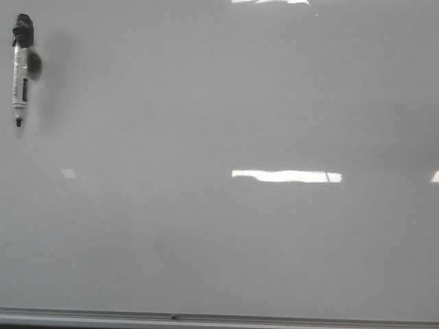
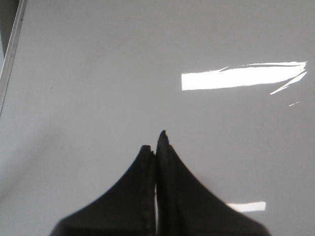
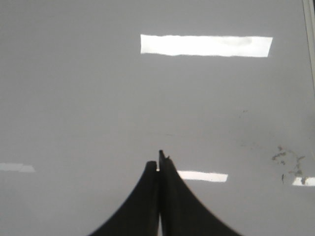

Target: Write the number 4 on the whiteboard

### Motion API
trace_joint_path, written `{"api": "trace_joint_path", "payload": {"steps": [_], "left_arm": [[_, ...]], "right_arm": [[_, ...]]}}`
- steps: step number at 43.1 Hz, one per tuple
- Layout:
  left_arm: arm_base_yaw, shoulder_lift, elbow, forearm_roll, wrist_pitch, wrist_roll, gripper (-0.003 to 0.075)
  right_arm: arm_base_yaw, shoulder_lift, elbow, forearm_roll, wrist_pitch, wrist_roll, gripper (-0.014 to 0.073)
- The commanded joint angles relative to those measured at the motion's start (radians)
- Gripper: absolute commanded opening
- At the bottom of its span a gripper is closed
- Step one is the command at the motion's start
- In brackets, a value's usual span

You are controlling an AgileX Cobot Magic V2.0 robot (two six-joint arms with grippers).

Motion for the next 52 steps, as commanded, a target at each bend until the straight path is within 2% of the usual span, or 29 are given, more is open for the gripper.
{"api": "trace_joint_path", "payload": {"steps": [1, 12, 20, 40, 43, 46, 48, 49, 52], "left_arm": [[-0.007, 0.083, -0.132, 0.0, 0.053, -0.003, -0.002], [-0.007, 0.269, -0.313, 0.0, 0.278, -0.003, -0.002], [-0.007, 0.342, -0.303, 0.0, 0.292, -0.003, -0.002], [-0.007, 0.443, -0.238, -0.013, 0.311, -0.003, -0.002], [-0.007, 0.457, -0.236, -0.013, 0.313, -0.003, -0.001], [-0.007, 0.475, -0.236, -0.013, 0.315, -0.003, 0.0057], [-0.007, 0.487, -0.236, -0.013, 0.315, -0.003, 0.0141], [-0.007, 0.494, -0.236, -0.013, 0.313, -0.003, 0.017], [-0.007, 0.511, -0.236, -0.013, 0.308, -0.001, 0.0336]], "right_arm": [[-0.005, 0.06, -0.137, -0.001, 0.054, -0.005, -0.0068], [-0.005, 0.236, -0.325, -0.001, 0.229, -0.005, -0.0068], [-0.005, 0.348, -0.346, -0.001, 0.31, -0.005, -0.0068], [-0.005, 0.542, -0.276, -0.001, 0.29, -0.005, -0.0054], [-0.005, 0.558, -0.276, -0.001, 0.288, -0.005, 0.0012], [-0.005, 0.566, -0.276, -0.001, 0.288, -0.005, 0.0138], [-0.005, 0.57, -0.276, -0.001, 0.288, -0.005, 0.0218], [-0.005, 0.571, -0.276, -0.001, 0.288, -0.005, 0.0288], [-0.005, 0.574, -0.276, -0.001, 0.288, -0.005, 0.0438]]}}
